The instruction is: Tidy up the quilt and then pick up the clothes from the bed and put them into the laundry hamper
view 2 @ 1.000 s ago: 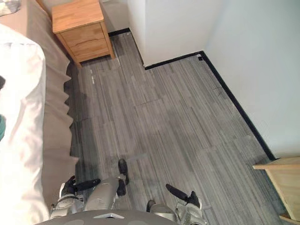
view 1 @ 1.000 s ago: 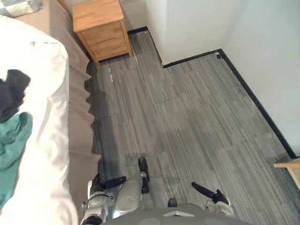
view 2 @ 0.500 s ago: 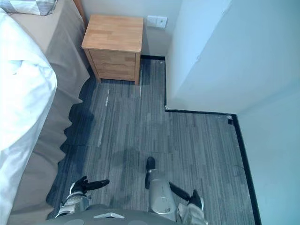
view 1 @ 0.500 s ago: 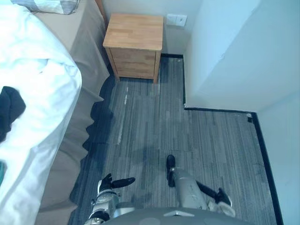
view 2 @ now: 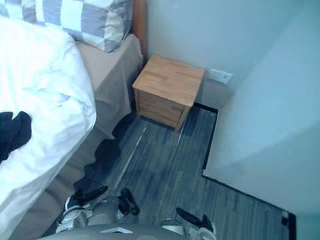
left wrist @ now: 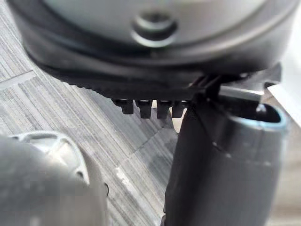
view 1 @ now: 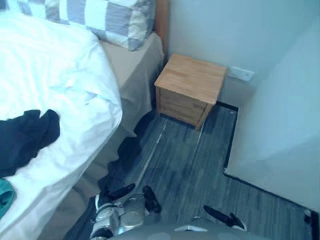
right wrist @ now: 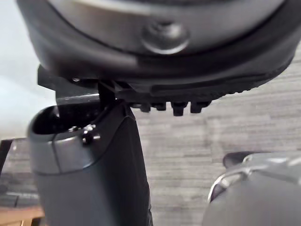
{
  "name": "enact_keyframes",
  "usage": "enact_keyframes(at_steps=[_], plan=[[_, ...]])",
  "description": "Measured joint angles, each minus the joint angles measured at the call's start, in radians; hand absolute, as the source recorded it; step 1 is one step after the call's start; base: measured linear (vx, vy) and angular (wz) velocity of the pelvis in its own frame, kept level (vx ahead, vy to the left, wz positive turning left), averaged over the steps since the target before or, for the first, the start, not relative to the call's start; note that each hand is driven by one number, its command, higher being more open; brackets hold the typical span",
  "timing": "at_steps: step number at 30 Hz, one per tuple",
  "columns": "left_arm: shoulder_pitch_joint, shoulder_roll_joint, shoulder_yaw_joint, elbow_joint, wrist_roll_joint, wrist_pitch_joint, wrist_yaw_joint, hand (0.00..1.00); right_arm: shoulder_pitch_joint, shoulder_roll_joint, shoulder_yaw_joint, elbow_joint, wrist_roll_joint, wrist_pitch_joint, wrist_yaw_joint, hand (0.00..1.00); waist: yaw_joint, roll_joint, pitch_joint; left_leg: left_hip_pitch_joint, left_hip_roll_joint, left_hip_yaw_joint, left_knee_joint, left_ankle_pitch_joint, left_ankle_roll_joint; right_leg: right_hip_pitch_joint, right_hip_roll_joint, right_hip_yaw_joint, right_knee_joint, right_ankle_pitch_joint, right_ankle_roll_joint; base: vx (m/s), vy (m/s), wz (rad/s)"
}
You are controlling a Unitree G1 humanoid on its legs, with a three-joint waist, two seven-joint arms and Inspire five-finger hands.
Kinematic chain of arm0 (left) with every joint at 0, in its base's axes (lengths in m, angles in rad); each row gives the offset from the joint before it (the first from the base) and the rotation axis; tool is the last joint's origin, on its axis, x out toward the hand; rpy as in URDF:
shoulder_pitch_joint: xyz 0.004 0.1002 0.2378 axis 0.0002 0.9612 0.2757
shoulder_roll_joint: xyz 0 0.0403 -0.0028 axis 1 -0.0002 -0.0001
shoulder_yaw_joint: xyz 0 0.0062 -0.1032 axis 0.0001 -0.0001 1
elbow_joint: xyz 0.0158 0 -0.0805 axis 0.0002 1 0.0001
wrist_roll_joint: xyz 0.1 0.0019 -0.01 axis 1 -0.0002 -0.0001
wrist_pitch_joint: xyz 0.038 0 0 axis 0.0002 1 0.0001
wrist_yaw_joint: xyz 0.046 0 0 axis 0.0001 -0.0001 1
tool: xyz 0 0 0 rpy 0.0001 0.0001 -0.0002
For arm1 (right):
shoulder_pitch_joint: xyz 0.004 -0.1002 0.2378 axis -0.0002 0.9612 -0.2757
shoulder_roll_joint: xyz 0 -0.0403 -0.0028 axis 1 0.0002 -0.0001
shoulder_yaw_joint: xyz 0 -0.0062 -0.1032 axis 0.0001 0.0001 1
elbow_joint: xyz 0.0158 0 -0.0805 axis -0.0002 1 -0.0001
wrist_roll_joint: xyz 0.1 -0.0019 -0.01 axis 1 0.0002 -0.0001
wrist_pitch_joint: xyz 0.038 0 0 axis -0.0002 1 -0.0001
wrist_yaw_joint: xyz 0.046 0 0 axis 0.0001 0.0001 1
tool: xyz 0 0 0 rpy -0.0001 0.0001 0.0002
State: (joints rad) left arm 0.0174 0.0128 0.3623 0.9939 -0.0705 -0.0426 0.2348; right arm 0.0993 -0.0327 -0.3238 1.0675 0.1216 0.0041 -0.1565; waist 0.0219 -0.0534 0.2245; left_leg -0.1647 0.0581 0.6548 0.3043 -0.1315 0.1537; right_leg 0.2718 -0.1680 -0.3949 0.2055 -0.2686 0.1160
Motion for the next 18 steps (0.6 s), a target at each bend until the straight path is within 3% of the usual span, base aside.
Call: enact_keyframes(at_steps=[1,3,4,6,8,9,10,11,12,13,14,15,17,18], plan=[[0.0,0.0,0.007,0.002,-0.001,0.001,0.001,1.0,-0.001,0.004,-0.003,0.0,-0.001,-0.001,0.001,1.0,-0.002,-0.006,-0.001,0.006,-0.012,-0.019,-0.013,-0.008,0.003,-0.017,-0.016,0.009,0.058,0.0,0.0,0.51,0.091,0.82],[-0.001,0.028,-0.04,0.038,-0.001,0.015,-0.003,1.0,-0.01,0.009,-0.03,0.011,-0.033,0.006,0.003,1.0,-0.023,-0.017,0.004,0.127,-0.07,-0.126,-0.079,-0.03,-0.023,-0.178,-0.083,0.117,0.594,0.091,0.094,0.65,0.068,1.32],[0.0,0.042,-0.057,0.053,0.003,0.029,-0.007,1.0,-0.008,0.005,-0.022,0.006,-0.036,0.004,0.003,1.0,-0.032,-0.01,0.006,0.188,-0.073,-0.172,-0.104,-0.038,-0.03,-0.239,-0.081,0.146,0.762,0.09,0.092,0.67,-0.021,1.38],[0.013,0.056,-0.076,0.067,0.005,0.039,-0.011,1.0,0.0,0.004,-0.011,-0.025,-0.037,-0.006,0.015,1.0,-0.05,0.005,0.005,0.265,-0.07,-0.227,-0.148,-0.037,-0.036,-0.327,-0.079,0.149,0.848,0.069,0.059,0.46,-0.122,0.98],[0.018,0.06,-0.096,0.065,0.007,0.04,-0.023,1.0,-0.002,0.004,0.003,-0.046,-0.039,-0.019,0.021,1.0,-0.053,0.006,0.007,0.315,-0.061,-0.298,-0.184,-0.028,-0.051,-0.402,-0.075,0.157,0.755,0.029,0.019,0.39,-0.204,1.06],[0.018,0.055,-0.112,0.058,0.007,0.04,-0.025,1.0,-0.003,0.004,0.004,-0.046,-0.038,-0.02,0.022,1.0,-0.052,0.008,0.007,0.323,-0.053,-0.355,-0.187,-0.026,-0.059,-0.436,-0.06,0.183,0.633,0.012,-0.009,0.32,-0.267,1.44],[0.016,0.044,-0.119,0.054,0.007,0.036,-0.026,1.0,-0.003,-0.001,0.014,-0.047,-0.038,-0.02,0.022,1.0,-0.053,0.016,0.009,0.32,-0.036,-0.426,-0.189,-0.029,-0.085,-0.445,-0.01,0.27,0.45,0.009,-0.016,0.3,-0.296,1.48],[0.014,0.037,-0.118,0.055,0.007,0.032,-0.026,1.0,-0.003,-0.002,0.019,-0.047,-0.038,-0.02,0.022,1.0,-0.054,0.018,0.008,0.312,-0.031,-0.461,-0.189,-0.031,-0.094,-0.446,0.018,0.336,0.356,0.012,-0.019,0.26,-0.346,1.72],[0.01,0.028,-0.113,0.055,0.01,0.026,-0.033,1.0,0.003,-0.002,0.02,-0.047,-0.039,-0.019,0.021,1.0,-0.052,0.018,0.007,0.299,-0.026,-0.531,-0.189,-0.037,-0.118,-0.44,0.059,0.496,0.192,0.02,-0.009,0.22,-0.387,1.65],[0.008,0.028,-0.106,0.054,0.014,0.021,-0.038,1.0,0.004,-0.001,0.02,-0.044,-0.039,-0.015,0.021,1.0,-0.048,0.011,0.007,0.29,-0.027,-0.574,-0.184,-0.048,-0.141,-0.429,0.068,0.593,0.1,0.036,0.009,0.26,-0.508,1.93],[0.006,0.029,-0.07,0.047,0.027,0.023,-0.042,1.0,0.012,0.014,0.022,-0.038,-0.038,-0.007,0.021,1.0,-0.034,-0.021,-0.001,0.291,-0.04,-0.607,-0.179,-0.06,-0.174,-0.41,0.048,0.652,0.018,0.127,0.033,0.21,-0.464,1.47],[0.001,0.022,-0.05,0.05,0.03,0.025,-0.041,1.0,0.017,0.013,0.022,-0.036,-0.038,-0.007,0.021,1.0,-0.028,-0.017,0.003,0.299,-0.035,-0.612,-0.176,-0.068,-0.192,-0.398,0.041,0.631,0.028,0.186,0.032,0.2,-0.462,1.36],[0.02,-0.035,-0.029,0.052,0.04,0.021,-0.042,1.0,0.029,-0.036,0.05,-0.049,-0.043,-0.008,0.019,1.0,-0.023,0.057,-0.015,0.309,0.051,-0.527,-0.174,-0.066,-0.233,-0.346,0.078,0.51,0.037,0.16,-0.009,0.19,-0.389,1.09],[0.024,-0.042,-0.028,0.05,0.042,0.02,-0.043,1.0,0.03,-0.044,0.064,-0.054,-0.048,-0.008,0.02,1.0,-0.024,0.067,-0.019,0.308,0.067,-0.511,-0.174,-0.063,-0.245,-0.333,0.085,0.482,0.038,0.153,-0.019,0.14,-0.306,0.98]])
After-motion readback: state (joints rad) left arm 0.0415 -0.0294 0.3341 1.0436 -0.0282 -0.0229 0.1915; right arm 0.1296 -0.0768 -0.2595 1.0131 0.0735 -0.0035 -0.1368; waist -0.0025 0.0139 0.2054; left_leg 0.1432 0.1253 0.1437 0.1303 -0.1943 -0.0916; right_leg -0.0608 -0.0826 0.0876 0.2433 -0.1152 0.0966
